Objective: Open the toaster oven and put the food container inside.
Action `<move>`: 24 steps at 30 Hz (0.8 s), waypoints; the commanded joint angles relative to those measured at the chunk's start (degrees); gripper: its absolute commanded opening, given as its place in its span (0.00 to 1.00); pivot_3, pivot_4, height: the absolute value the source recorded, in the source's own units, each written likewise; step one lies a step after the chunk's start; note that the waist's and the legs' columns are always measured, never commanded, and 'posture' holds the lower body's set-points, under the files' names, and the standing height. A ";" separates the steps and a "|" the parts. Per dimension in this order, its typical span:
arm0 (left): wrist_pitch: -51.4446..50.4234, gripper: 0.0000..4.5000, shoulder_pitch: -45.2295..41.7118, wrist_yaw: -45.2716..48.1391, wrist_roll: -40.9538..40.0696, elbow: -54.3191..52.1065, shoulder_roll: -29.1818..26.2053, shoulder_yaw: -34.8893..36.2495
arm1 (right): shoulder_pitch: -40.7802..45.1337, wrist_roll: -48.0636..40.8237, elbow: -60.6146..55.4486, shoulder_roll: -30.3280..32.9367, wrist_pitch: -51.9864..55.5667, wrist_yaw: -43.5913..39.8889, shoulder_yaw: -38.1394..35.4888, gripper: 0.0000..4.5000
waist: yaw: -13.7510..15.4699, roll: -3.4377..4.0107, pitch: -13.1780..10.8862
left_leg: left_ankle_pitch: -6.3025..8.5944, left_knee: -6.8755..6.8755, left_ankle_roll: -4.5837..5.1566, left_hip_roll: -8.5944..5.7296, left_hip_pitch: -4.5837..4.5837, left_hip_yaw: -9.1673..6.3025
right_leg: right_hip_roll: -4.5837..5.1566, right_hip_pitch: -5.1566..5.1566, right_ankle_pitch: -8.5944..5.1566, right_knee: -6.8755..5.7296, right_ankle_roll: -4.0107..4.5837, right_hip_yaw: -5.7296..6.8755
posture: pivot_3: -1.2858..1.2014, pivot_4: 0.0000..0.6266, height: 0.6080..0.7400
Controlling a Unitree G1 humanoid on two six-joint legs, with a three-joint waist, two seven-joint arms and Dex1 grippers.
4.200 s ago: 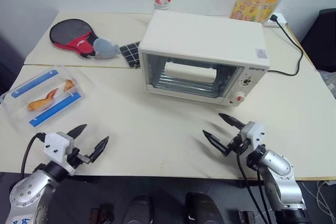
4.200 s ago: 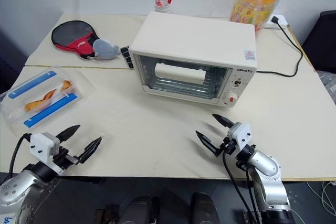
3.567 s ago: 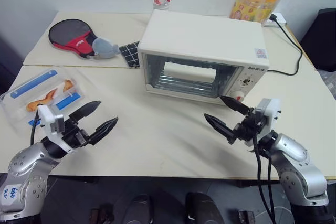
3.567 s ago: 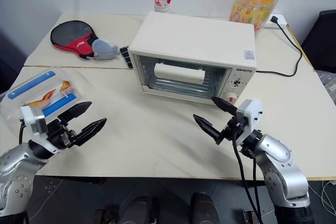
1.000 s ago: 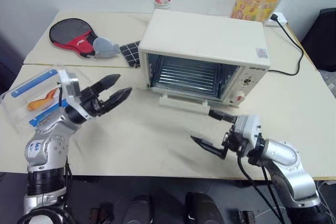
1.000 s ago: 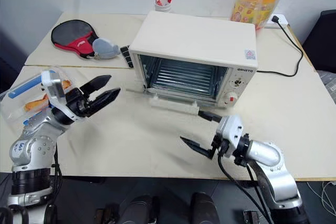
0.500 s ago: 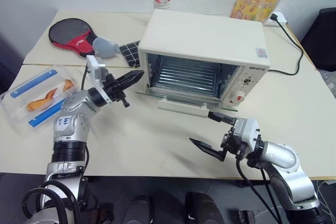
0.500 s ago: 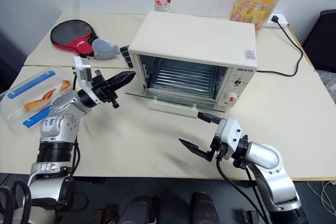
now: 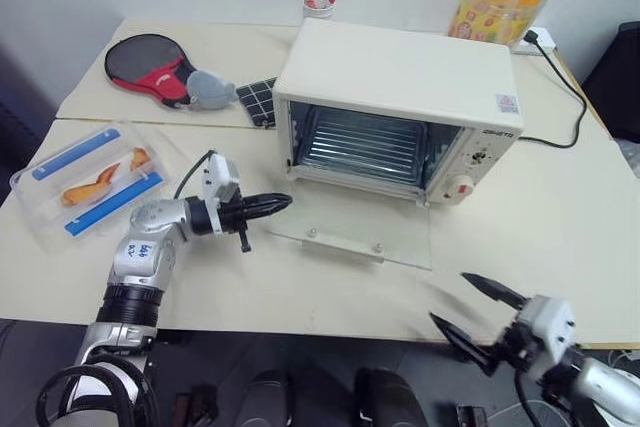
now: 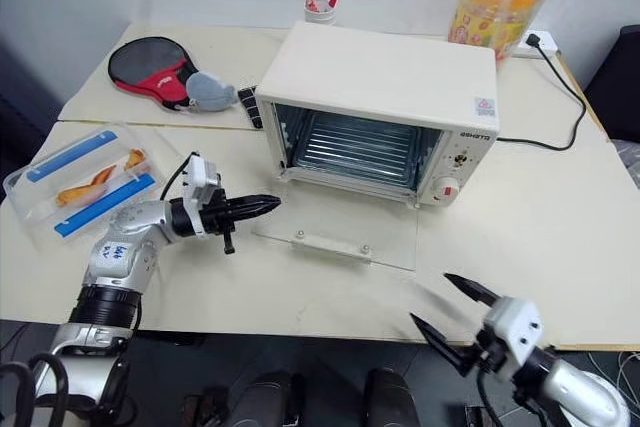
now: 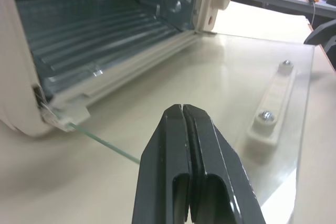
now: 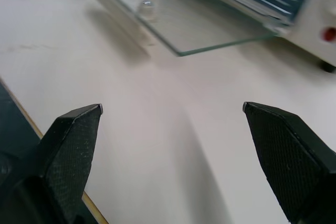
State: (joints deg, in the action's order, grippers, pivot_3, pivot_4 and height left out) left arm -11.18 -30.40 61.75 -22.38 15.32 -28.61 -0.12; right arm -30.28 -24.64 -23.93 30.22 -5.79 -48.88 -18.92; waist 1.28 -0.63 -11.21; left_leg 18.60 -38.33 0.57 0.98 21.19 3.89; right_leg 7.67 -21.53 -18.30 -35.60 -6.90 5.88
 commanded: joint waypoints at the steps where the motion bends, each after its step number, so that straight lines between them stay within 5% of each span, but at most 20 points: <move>1: 1.58 0.01 1.77 -2.03 2.02 -2.16 0.45 -0.42 | 0.11 -2.17 -0.25 0.82 -0.36 -0.05 -3.19 1.00 | -0.19 0.01 0.00 | 0.00 0.02 0.00 0.03 -0.02 0.00 | -0.01 0.00 0.00 -0.01 0.00 0.00 | 0.52 0.24 1.00; 6: 3.79 0.13 6.66 -5.31 1.90 -6.52 1.27 1.92 | 5.97 -6.67 -0.70 3.20 3.21 -1.44 -3.14 1.00 | -0.46 0.06 0.04 | 0.00 0.12 -0.04 0.09 -0.02 -0.01 | -0.06 -0.03 0.00 -0.04 0.00 0.03 | 0.52 0.24 1.00; 10: 4.29 0.41 14.99 -6.32 -1.02 -13.57 -1.60 8.03 | 15.49 -6.83 -0.87 4.09 5.92 -1.38 1.53 1.00 | -1.40 0.07 0.04 | 0.00 0.08 -0.03 0.13 -0.05 0.00 | -0.02 -0.01 0.00 -0.06 0.01 0.01 | 0.52 0.24 1.00; 18: -2.69 0.96 35.91 -17.80 -16.17 -27.68 -2.74 37.46 | 33.77 -6.76 1.17 1.49 8.37 -4.71 14.02 1.00 | -1.58 0.06 0.02 | 0.03 0.10 -0.06 0.21 0.01 -0.14 | 0.05 -0.01 -0.01 0.02 0.03 0.08 | 0.52 0.24 1.00; 24: -4.03 1.00 51.77 -20.83 -22.98 -30.62 1.10 51.90 | 38.69 -7.21 2.49 -0.37 7.74 -7.71 18.15 1.00 | -1.10 0.03 0.02 | 0.14 0.07 -0.03 0.19 0.06 -0.18 | 0.14 0.04 -0.02 0.17 0.03 0.10 | 0.52 0.24 1.00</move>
State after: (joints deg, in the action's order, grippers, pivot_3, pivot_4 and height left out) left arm -15.70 20.10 41.49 -43.01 -13.60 -27.72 48.23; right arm 8.19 -30.88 -20.83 30.33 2.69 -55.64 -0.84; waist 0.19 -0.60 -11.18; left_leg 18.75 -38.27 0.57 1.13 21.25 3.69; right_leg 7.83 -21.46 -18.32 -35.42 -6.87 5.98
